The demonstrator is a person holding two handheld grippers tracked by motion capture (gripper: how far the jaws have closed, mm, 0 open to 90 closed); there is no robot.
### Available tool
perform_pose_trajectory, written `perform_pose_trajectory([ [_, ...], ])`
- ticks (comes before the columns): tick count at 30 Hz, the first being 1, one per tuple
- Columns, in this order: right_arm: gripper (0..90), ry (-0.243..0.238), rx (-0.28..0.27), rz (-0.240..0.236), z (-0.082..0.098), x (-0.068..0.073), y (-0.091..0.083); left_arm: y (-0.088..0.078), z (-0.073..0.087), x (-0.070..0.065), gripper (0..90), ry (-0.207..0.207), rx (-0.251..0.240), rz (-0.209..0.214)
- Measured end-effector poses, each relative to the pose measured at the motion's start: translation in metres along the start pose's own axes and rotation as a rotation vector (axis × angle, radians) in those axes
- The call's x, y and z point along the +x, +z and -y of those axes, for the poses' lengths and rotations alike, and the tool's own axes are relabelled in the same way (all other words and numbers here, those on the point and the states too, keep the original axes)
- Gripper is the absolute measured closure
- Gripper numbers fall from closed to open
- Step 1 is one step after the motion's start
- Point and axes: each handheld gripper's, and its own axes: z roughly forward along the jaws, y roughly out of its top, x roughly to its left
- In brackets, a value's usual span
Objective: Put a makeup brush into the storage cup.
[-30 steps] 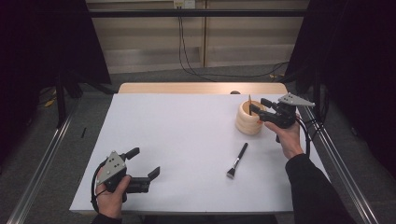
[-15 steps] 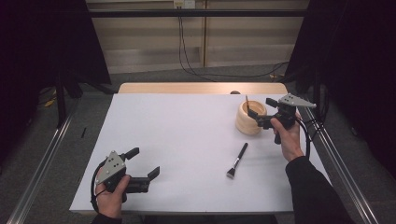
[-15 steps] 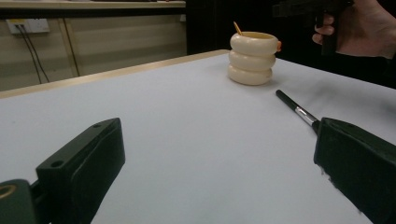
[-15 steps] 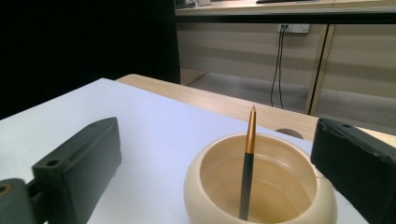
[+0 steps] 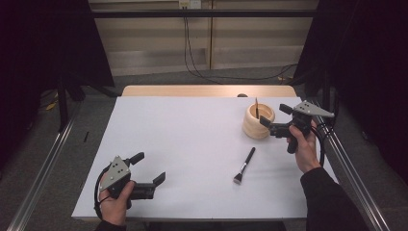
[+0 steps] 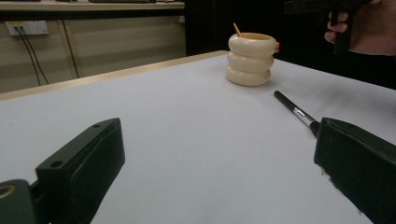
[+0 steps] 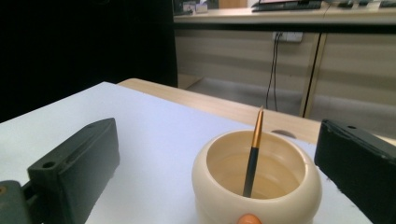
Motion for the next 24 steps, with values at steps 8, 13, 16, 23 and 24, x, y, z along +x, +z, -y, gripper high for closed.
perform_pose_trajectory([
  [8, 0.0, -0.019, -0.003, 0.020, 0.005, 0.005, -0.013, -0.001, 0.000, 0.000, 1.9, 0.003, -0.002, -0.008],
  [13, 0.0, -0.032, -0.010, 0.025, 0.008, 0.009, -0.022, -0.002, 0.000, 0.001, 1.9, 0.005, -0.001, -0.011],
  [16, 0.0, -0.056, 0.005, 0.042, 0.010, 0.012, -0.029, -0.002, 0.000, -0.001, 1.9, -0.001, -0.003, -0.014],
  [23, 0.1, -0.028, -0.011, 0.038, 0.012, 0.016, -0.050, -0.002, -0.001, -0.003, 1.9, -0.004, -0.010, -0.012],
  [24, 0.0, -0.036, -0.008, 0.034, 0.014, 0.016, -0.052, -0.003, -0.001, -0.003, 1.9, -0.005, -0.012, -0.013],
])
